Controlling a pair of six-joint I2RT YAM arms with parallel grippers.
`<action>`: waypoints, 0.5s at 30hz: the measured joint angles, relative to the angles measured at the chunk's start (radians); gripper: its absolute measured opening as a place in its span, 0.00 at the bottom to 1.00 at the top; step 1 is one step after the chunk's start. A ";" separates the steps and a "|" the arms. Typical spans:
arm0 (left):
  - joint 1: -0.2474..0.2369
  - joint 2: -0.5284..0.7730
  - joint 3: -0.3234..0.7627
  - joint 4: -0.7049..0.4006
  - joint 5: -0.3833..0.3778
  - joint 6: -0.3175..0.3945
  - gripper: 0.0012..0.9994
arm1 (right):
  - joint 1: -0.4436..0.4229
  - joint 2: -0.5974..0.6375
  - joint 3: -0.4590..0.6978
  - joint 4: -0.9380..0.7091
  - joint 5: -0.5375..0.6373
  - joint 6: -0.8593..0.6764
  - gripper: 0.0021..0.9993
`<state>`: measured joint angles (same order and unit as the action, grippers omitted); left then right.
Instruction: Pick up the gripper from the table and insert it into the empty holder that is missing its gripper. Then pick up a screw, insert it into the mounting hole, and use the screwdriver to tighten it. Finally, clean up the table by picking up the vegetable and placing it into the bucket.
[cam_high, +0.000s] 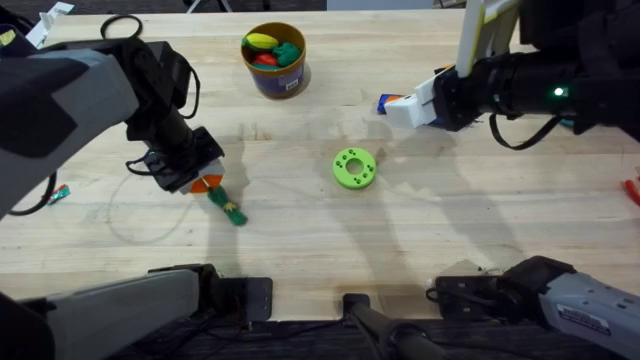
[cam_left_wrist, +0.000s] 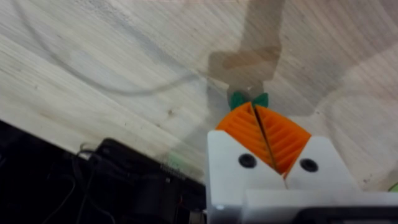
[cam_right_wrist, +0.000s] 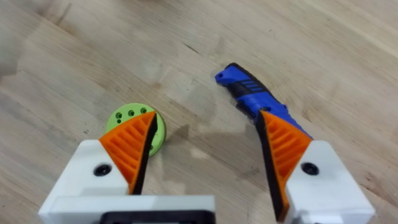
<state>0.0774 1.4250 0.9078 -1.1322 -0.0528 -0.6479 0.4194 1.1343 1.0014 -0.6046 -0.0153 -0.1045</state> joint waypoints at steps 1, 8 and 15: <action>0.000 -0.001 0.001 -0.004 0.002 0.000 0.02 | 0.000 0.000 0.000 -0.004 -0.001 0.000 0.94; 0.005 0.002 0.000 0.028 0.076 0.000 0.02 | 0.000 0.000 0.000 -0.009 -0.001 0.000 0.94; 0.006 0.002 -0.001 -0.023 0.161 0.000 0.01 | 0.000 0.000 0.000 -0.010 -0.001 0.000 0.94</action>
<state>0.0830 1.4269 0.9071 -1.1552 0.1078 -0.6476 0.4194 1.1343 1.0012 -0.6143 -0.0158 -0.1043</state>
